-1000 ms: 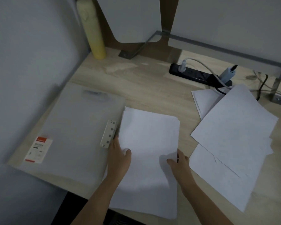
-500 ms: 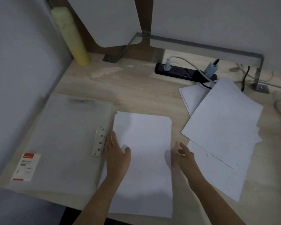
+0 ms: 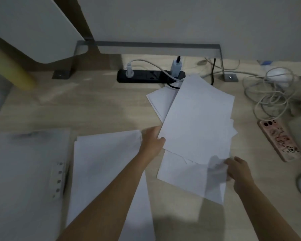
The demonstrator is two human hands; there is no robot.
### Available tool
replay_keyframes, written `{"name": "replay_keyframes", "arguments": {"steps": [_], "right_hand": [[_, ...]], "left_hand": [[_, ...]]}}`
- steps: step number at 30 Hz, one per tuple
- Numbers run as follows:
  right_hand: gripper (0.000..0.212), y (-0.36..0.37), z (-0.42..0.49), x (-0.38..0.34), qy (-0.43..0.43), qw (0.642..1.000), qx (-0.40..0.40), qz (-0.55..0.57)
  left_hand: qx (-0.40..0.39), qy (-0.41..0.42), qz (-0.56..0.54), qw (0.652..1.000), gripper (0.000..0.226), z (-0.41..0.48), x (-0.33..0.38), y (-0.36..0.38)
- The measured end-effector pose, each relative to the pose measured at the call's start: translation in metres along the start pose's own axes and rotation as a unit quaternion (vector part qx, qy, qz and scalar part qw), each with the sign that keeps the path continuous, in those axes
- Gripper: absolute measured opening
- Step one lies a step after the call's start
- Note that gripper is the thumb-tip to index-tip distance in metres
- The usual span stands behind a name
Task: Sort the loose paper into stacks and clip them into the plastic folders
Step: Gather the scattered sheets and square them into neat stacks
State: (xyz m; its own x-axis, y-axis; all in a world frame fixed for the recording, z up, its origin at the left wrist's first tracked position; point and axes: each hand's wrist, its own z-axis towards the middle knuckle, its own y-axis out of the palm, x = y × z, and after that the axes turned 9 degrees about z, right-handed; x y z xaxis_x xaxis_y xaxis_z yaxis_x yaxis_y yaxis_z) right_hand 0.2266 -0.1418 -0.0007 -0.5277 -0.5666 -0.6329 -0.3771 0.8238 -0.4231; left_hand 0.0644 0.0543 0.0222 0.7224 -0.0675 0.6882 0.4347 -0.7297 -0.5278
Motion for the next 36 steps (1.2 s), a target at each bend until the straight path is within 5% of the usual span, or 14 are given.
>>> {"name": "replay_keyframes", "arguments": {"steps": [7,13,16,23,27,36], "right_hand": [[0.01,-0.006,-0.004,-0.015,-0.001,0.993,-0.106,0.047],[0.016,-0.024,0.005,-0.009,-0.119,0.983,-0.134,-0.04],[0.025,-0.04,0.005,-0.005,-0.153,0.973,-0.163,-0.058],[0.029,-0.08,0.014,-0.001,-0.07,0.958,-0.277,0.017],[0.03,-0.086,0.015,0.005,-0.036,0.941,-0.336,0.008],[0.018,-0.077,0.023,0.018,-0.122,0.98,-0.108,-0.111]], "left_hand": [[0.023,-0.077,0.064,0.995,0.039,0.015,0.003,0.045],[-0.001,-0.113,-0.046,0.992,0.005,-0.008,-0.005,0.062],[-0.029,-0.117,-0.093,0.988,0.008,-0.024,-0.006,0.07],[0.0,-0.185,-0.274,0.944,0.021,-0.025,-0.007,0.068],[0.041,-0.151,-0.319,0.935,0.018,-0.017,-0.002,0.06],[0.249,-0.024,-0.266,0.931,0.018,-0.042,0.01,0.015]]}}
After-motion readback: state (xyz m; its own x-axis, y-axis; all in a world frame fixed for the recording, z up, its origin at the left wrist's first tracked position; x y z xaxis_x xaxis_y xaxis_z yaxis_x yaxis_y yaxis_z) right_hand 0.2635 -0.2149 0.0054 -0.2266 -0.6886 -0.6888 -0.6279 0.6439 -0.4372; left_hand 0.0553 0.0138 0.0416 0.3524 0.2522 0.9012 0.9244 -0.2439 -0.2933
